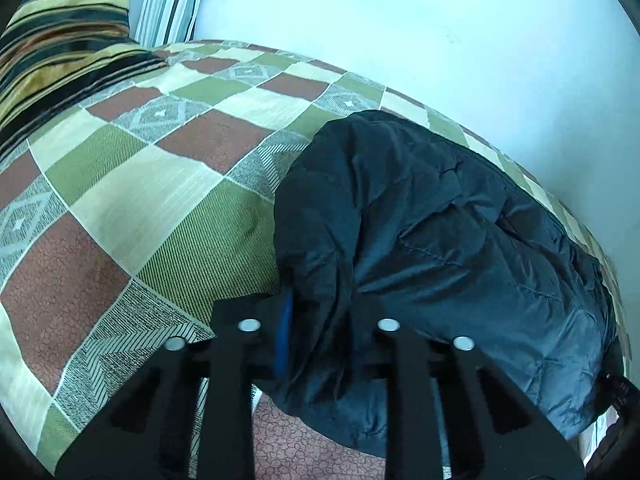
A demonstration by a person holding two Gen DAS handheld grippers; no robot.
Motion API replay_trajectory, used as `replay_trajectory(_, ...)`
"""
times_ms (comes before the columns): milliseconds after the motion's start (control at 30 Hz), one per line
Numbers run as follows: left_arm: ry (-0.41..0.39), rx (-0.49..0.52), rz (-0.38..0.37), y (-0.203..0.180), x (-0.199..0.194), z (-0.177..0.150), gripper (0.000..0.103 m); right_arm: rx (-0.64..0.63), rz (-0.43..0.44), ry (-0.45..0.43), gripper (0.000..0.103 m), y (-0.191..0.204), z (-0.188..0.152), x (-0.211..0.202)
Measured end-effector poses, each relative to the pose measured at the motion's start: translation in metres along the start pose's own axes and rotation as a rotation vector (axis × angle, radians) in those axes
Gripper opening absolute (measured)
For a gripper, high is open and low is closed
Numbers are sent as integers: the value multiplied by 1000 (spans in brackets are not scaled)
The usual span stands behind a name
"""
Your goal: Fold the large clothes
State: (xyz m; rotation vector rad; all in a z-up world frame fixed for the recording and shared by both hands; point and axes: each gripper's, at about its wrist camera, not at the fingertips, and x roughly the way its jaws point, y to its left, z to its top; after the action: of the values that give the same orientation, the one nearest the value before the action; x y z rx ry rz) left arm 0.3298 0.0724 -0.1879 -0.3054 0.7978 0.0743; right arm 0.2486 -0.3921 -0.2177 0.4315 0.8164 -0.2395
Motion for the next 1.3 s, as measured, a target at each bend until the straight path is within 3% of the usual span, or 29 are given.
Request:
replay_trajectory(133,-9,9,-6,-1,-12,0,12,6,13,-7,23,1,-4,-12)
replay_trajectory(433,-10,15,-48,24,-73,-20,10,-11,55,19,22,-8,-42,-56)
replay_trajectory(533,-6,56,-50,34,-99,-38,10,-11,73,37,22,-17,-62,-75)
replay_trajectory(833,91,56,-59,71,-170,-98,10,-20,82,87,22,-38,-121,-132)
replay_trajectory(1167,99,87,-18,69,-145,-109,14,-34,38,67,26,-35,-126,-121)
replay_trajectory(1300,98,91,-25,70,-147,-108,15,-48,30,58,33,-34,-126,-125)
